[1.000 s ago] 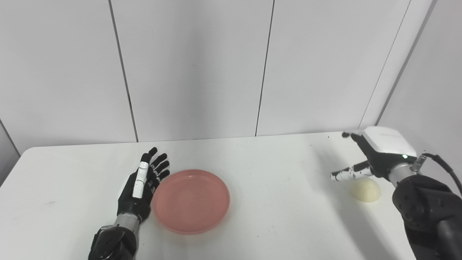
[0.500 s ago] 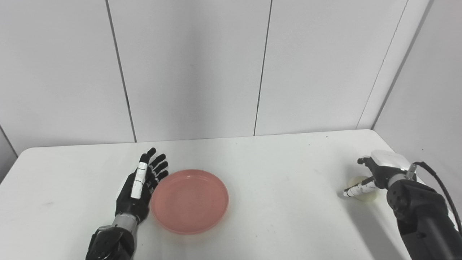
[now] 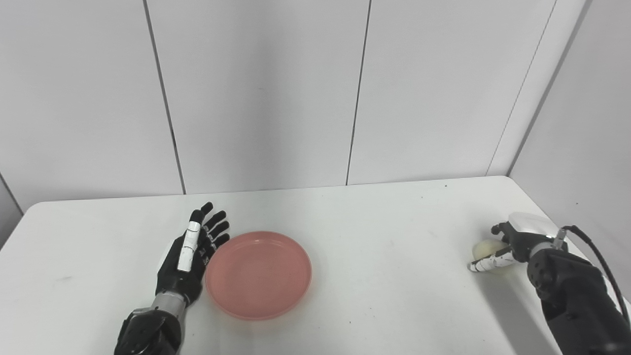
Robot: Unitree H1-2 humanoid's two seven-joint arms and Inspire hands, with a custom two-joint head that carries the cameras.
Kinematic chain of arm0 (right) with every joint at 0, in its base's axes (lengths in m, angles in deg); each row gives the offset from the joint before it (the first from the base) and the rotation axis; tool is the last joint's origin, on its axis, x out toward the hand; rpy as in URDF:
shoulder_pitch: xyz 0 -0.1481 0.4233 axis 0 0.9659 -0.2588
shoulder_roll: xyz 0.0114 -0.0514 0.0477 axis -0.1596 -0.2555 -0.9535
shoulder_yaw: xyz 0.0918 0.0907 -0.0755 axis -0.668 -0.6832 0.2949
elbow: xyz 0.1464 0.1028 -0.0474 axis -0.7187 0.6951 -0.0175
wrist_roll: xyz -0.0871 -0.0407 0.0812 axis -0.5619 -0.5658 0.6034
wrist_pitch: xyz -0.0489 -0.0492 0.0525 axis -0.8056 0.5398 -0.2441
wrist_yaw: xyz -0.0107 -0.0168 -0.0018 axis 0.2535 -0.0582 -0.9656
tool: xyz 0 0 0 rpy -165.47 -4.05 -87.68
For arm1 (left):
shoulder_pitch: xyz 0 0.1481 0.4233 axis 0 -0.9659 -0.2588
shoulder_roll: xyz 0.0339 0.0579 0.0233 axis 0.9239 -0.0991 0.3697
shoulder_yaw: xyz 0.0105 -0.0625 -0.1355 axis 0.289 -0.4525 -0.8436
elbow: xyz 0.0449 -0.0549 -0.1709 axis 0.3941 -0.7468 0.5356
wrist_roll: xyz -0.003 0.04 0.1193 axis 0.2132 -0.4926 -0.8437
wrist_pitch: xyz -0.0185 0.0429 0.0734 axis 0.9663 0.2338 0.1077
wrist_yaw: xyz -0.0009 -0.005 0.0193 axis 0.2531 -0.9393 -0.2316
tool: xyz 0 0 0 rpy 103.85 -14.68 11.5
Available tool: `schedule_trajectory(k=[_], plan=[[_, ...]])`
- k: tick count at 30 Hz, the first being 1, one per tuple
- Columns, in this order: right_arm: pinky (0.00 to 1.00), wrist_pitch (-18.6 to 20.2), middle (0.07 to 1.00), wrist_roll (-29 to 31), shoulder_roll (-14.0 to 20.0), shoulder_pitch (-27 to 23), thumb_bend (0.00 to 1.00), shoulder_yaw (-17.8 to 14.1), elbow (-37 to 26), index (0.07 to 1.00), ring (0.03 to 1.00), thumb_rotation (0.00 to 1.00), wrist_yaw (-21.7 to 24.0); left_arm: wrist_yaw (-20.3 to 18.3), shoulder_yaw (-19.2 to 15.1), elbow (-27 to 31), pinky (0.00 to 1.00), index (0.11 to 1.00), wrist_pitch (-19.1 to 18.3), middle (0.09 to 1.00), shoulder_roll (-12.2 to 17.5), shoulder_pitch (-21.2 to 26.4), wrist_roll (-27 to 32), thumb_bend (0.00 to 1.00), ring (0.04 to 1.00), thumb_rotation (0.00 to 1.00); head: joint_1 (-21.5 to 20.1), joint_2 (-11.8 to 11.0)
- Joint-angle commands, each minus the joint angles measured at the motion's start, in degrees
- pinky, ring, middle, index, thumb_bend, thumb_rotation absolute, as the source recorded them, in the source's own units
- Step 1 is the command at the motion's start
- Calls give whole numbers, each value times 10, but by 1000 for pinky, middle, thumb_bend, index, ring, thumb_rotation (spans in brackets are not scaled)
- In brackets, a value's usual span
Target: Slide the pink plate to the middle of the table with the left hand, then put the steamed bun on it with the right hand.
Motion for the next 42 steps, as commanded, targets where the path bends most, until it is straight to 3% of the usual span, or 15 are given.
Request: schedule_trajectory(k=[1, 2, 4, 6, 8, 10, 13, 16, 20, 23, 24, 26, 29, 39, 42], plan=[[687, 4, 820, 1, 12, -11, 1000, -17, -15, 805, 792, 486, 6, 0, 4, 1, 876, 936, -17, 895, 6, -3, -3, 836, 898, 850, 1, 0], [662, 4, 777, 10, 8, -10, 1000, -26, -17, 791, 738, 407, 10, 0, 4, 2, 869, 935, -18, 895, 6, -3, -4, 837, 897, 850, 1, 1], [643, 4, 752, 18, 6, -9, 1000, -34, -20, 783, 706, 372, 18, -1, 4, 2, 865, 935, -18, 895, 7, -4, -4, 838, 897, 850, 1, 1], [587, 4, 627, 11, 6, -9, 896, -36, -22, 684, 597, 240, 30, 0, 6, 2, 871, 937, -18, 893, 7, -4, -7, 828, 897, 858, 1, 2], [697, 4, 635, -1, 6, -10, 584, -35, -24, 521, 656, 151, 43, 1, 7, 1, 859, 934, -19, 887, 8, -4, -9, 835, 892, 867, 1, 2], [832, 4, 706, -11, 8, -9, 534, -31, -27, 492, 761, 135, 51, 1, 6, 0, 858, 932, -21, 886, 8, -4, -7, 841, 891, 863, 1, 3], [769, 4, 698, -13, 17, -4, 524, -20, -35, 484, 737, 133, 52, -1, 8, -1, 846, 933, -21, 893, 9, -4, -8, 846, 888, 863, 1, 3], [820, 4, 725, -21, 14, -6, 523, -25, -36, 482, 777, 134, 63, 0, 12, -2, 830, 935, -19, 893, 11, -3, -13, 835, 882, 882, 1, 3], [688, 4, 664, -13, 16, -3, 522, -26, -40, 484, 686, 135, 56, -1, 14, -3, 815, 938, -17, 891, 11, -3, -13, 828, 867, 897, 3, 4], [698, 4, 689, -6, 13, -2, 522, -31, -48, 484, 713, 135, 49, -1, 11, -2, 832, 937, -24, 890, 9, -3, -8, 830, 868, 884, 3, 5], [663, 4, 664, 1, 12, -2, 522, -32, -51, 480, 689, 108, 44, 0, 12, -2, 832, 936, -23, 890, 9, -2, -10, 830, 867, 884, 3, 5], [459, 4, 522, 8, 10, -3, 527, -32, -56, 479, 527, 18, 39, 2, 14, -3, 820, 931, -20, 889, 9, -2, -14, 824, 861, 896, 3, 5], [369, 4, 458, 8, 7, -8, 531, -32, -72, 493, 444, 2, 46, 3, 16, -3, 816, 931, -18, 889, 9, -2, -18, 814, 861, 905, 7, 6], [230, -7, 398, 93, 19, -17, 527, -14, -191, 499, 308, 0, 15, 11, 25, 0, 805, 934, -20, 893, 0, -4, -26, 797, 858, 907, 41, 9], [290, -4, 423, 102, 13, -37, 529, -3, -223, 503, 381, 0, 13, 12, 27, -5, 808, 937, -17, 893, -7, -1, -26, 801, 857, 908, 55, 8]])
